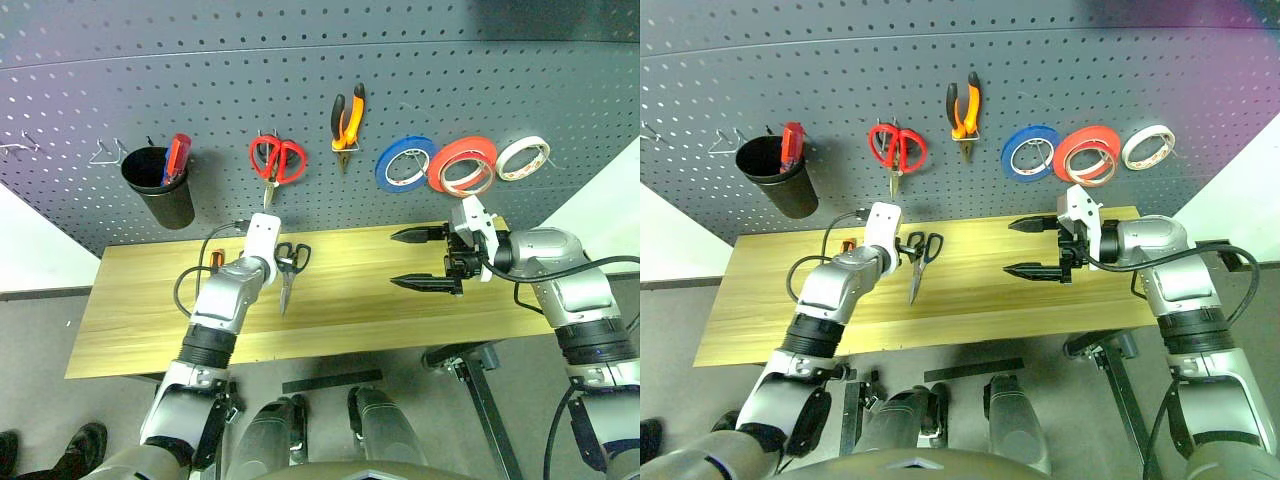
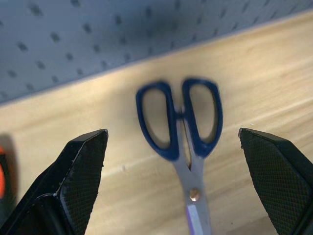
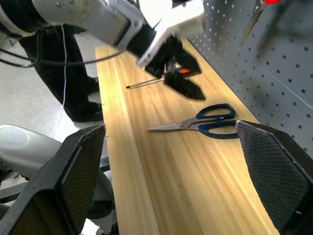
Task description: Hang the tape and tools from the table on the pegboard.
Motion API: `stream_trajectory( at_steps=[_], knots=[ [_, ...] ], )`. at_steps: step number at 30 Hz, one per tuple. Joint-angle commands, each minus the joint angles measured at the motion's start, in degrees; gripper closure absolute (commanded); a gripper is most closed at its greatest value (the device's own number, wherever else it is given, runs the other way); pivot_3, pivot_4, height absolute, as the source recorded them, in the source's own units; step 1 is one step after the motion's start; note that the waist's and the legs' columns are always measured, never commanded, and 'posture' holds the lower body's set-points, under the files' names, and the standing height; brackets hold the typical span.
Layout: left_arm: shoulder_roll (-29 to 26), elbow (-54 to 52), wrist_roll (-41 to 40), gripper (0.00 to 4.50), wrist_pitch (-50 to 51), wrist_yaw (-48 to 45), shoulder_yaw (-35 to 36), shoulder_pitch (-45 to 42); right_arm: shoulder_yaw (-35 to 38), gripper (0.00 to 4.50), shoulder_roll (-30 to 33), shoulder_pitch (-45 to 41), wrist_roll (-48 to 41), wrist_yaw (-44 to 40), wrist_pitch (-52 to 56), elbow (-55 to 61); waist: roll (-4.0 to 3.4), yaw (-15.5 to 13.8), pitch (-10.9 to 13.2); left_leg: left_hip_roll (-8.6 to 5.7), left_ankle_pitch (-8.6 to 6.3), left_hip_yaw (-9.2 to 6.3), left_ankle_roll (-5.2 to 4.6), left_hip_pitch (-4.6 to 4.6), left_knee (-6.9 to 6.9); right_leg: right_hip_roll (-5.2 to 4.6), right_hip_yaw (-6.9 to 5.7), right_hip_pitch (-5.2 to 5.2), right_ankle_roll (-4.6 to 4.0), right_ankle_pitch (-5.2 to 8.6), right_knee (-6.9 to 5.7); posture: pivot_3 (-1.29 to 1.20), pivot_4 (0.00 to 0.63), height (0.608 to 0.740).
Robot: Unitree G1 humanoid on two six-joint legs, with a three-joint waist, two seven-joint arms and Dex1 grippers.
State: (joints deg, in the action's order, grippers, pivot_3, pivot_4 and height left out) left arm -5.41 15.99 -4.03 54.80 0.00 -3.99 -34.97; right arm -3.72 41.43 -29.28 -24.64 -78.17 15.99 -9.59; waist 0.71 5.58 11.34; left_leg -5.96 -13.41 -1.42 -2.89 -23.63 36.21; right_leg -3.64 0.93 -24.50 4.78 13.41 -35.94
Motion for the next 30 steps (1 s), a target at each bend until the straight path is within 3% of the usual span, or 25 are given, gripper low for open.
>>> stream_trajectory(
  at_steps=[1, 10, 30],
  knots=[
    [1.9, 3.8, 1.9, 0.00, 6.2, 3.3, 0.8, -4.7, 1.0, 0.03, -0.1, -0.8, 0.1, 0.3, 0.0, 0.8, 0.05, 0.0, 0.3, 0.00, 0.00, 0.00, 0.00, 0.00, 0.04, 0.00, 0.00, 0.00, 0.01, 0.00, -0.05, -0.29, 0.233, 0.740],
    [5.2, 10.0, 3.0, 0.00, 11.7, 6.1, 2.5, -9.0, 1.6, 0.03, -0.1, -0.6, 0.3, 1.6, 1.1, 1.5, 0.07, 0.2, 1.1, -0.01, -0.01, 0.01, 0.02, -0.01, 0.05, 0.00, 0.00, -0.02, 0.06, 0.01, -0.06, -0.30, 0.245, 0.740],
    [5.9, 26.4, 3.1, 0.00, 2.5, 7.5, 6.7, -14.8, 2.6, 0.03, 0.7, -0.3, 0.4, 3.8, 1.2, 1.8, 0.22, 0.6, 1.7, -0.01, -0.02, 0.03, 0.04, -0.04, 0.07, 0.00, 0.00, -0.04, 0.10, -0.01, -0.05, -0.33, 0.258, 0.740]
  ],
)
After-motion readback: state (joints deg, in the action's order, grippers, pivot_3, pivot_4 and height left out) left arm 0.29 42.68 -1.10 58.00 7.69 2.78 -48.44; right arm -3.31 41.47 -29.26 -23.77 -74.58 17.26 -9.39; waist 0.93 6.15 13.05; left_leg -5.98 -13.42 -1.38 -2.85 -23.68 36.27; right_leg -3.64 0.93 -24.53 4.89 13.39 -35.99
